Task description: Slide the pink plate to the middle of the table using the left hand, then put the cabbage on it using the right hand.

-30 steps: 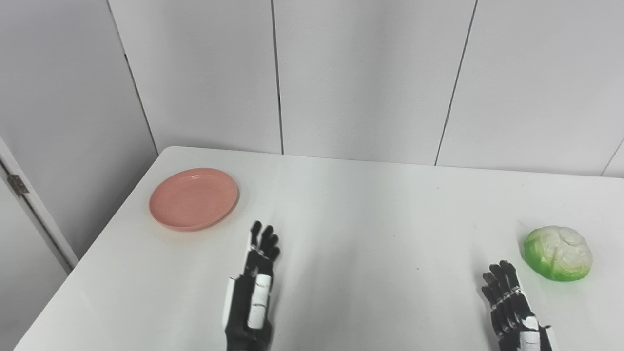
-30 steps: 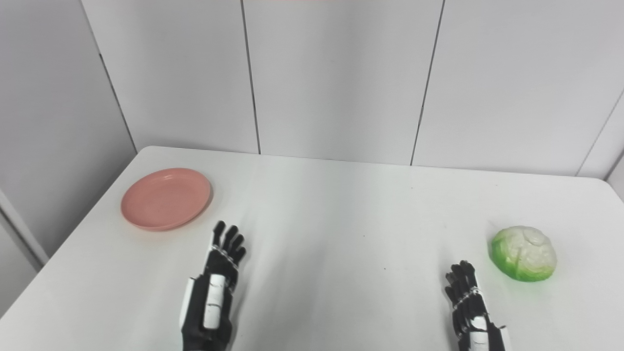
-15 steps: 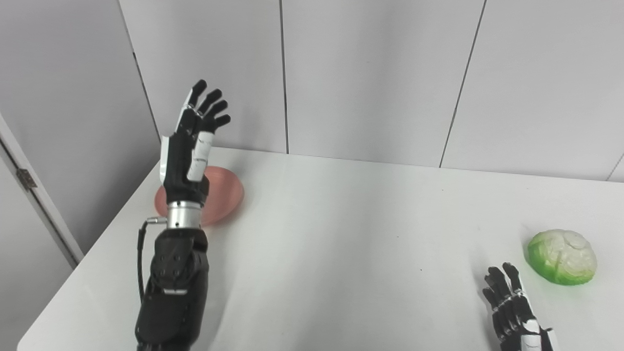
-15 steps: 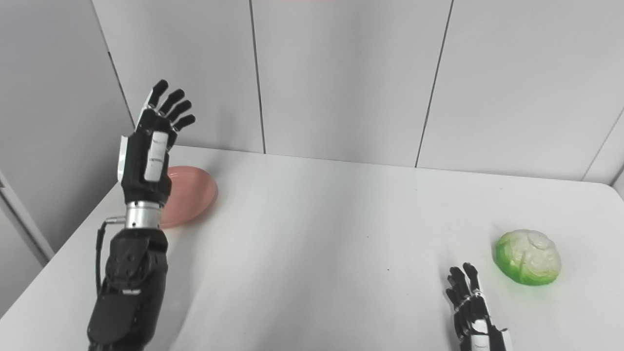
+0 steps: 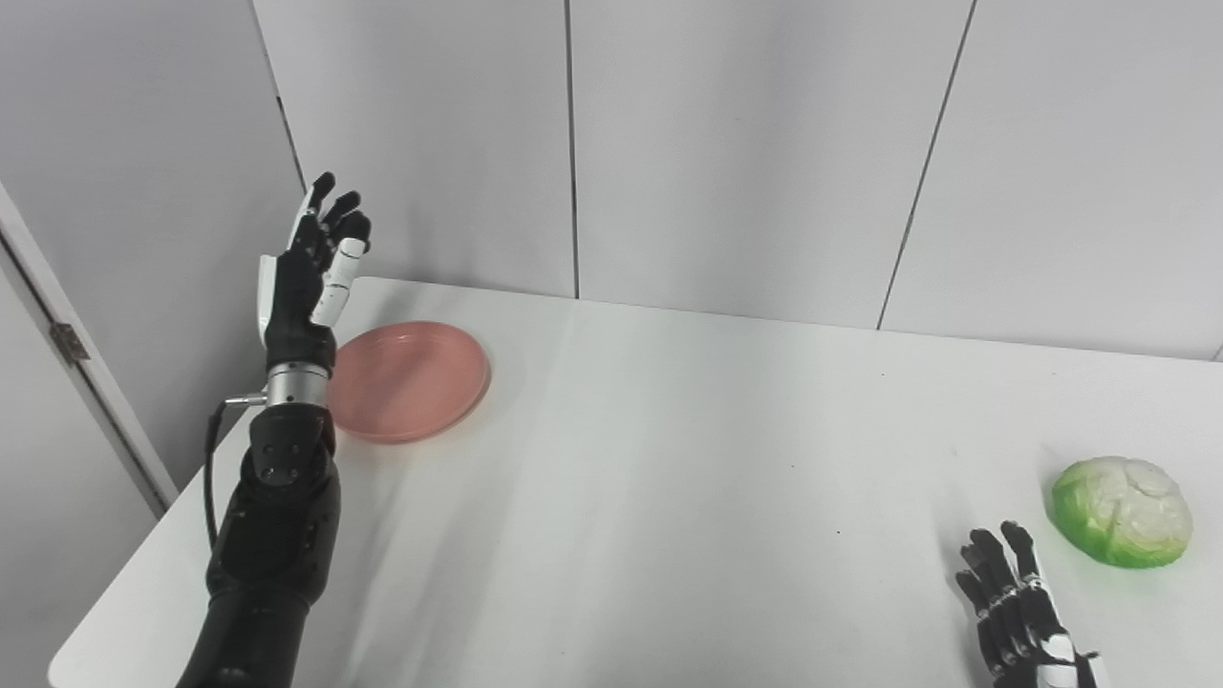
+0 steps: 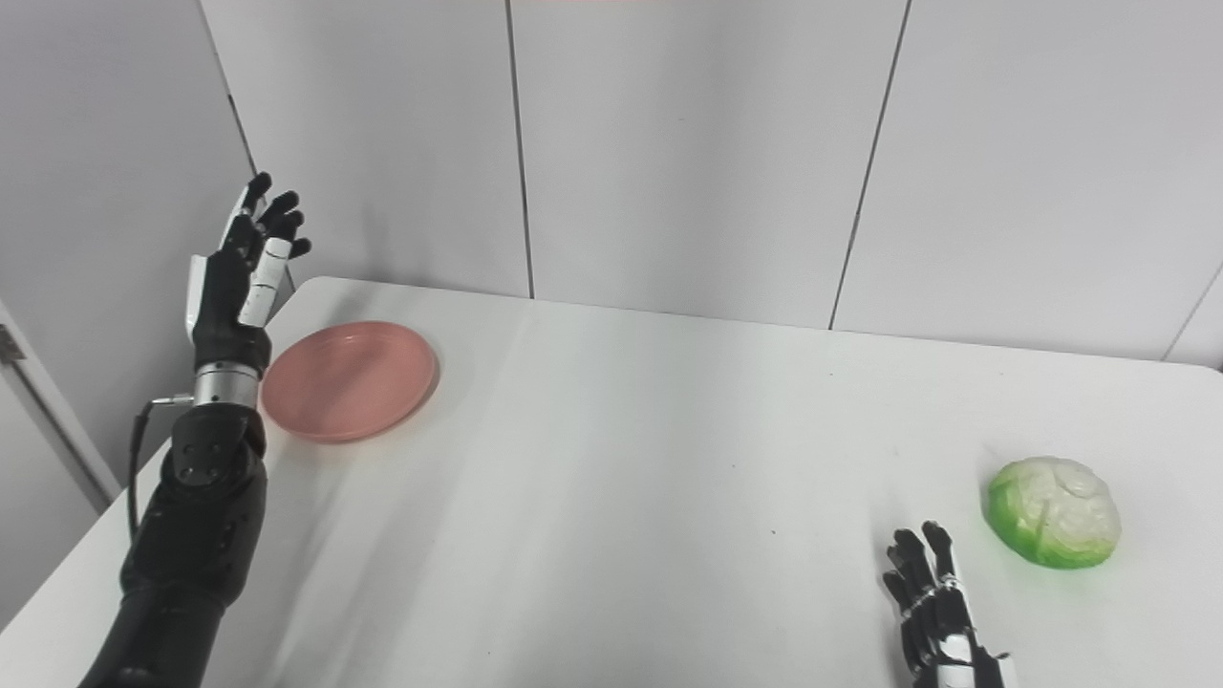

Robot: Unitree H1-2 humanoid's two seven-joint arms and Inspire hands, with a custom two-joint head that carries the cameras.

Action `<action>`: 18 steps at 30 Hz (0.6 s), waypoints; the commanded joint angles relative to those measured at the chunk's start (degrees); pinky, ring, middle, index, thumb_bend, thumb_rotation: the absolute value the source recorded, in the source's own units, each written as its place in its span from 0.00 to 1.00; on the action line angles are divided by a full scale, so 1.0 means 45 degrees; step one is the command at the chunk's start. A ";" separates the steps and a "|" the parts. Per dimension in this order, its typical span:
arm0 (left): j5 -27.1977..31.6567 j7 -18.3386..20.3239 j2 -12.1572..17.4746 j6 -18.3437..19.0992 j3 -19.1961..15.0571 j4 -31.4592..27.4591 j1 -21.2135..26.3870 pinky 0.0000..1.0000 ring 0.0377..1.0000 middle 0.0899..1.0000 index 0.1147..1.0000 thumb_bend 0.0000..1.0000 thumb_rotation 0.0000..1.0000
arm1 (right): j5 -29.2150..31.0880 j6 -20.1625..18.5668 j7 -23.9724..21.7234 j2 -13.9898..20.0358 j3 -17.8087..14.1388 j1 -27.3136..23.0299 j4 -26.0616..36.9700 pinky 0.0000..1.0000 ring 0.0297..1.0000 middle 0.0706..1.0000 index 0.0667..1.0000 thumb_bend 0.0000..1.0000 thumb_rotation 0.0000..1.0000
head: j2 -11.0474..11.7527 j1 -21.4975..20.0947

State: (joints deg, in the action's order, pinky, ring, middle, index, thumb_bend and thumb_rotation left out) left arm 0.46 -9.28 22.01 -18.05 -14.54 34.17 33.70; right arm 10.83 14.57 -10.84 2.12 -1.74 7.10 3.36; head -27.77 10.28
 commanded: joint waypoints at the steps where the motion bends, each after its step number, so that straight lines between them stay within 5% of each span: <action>1: -0.0440 -0.0600 0.0746 -0.0747 -0.0093 0.0802 0.0846 0.81 0.87 0.86 0.88 0.71 0.73 | -0.0043 -0.0420 -0.0065 0.0270 0.0121 0.0630 0.0124 0.96 0.94 0.93 0.98 0.83 1.00 | -0.0036 -0.0017; 7: -0.0097 -0.0786 0.1432 -0.1329 -0.0267 0.3482 0.1455 0.80 0.86 0.85 0.88 0.66 0.72 | -0.0014 -0.0510 -0.0082 0.0309 0.0164 0.0751 0.0369 0.95 0.94 0.92 0.98 0.83 1.00 | -0.0180 -0.0038; 18: 0.0240 -0.0365 0.1629 -0.1602 -0.0150 0.4970 0.1139 0.70 0.78 0.83 0.85 0.72 0.66 | -0.0068 -0.0536 -0.0131 0.0395 0.0225 0.0876 0.0599 0.95 0.94 0.92 0.99 0.83 1.00 | -0.0404 -0.0108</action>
State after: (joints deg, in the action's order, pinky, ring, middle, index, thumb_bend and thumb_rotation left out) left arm 0.88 -11.17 27.65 -23.42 -15.53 58.04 36.73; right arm 10.45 13.33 -10.72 2.75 -1.42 7.72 5.24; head -29.44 9.76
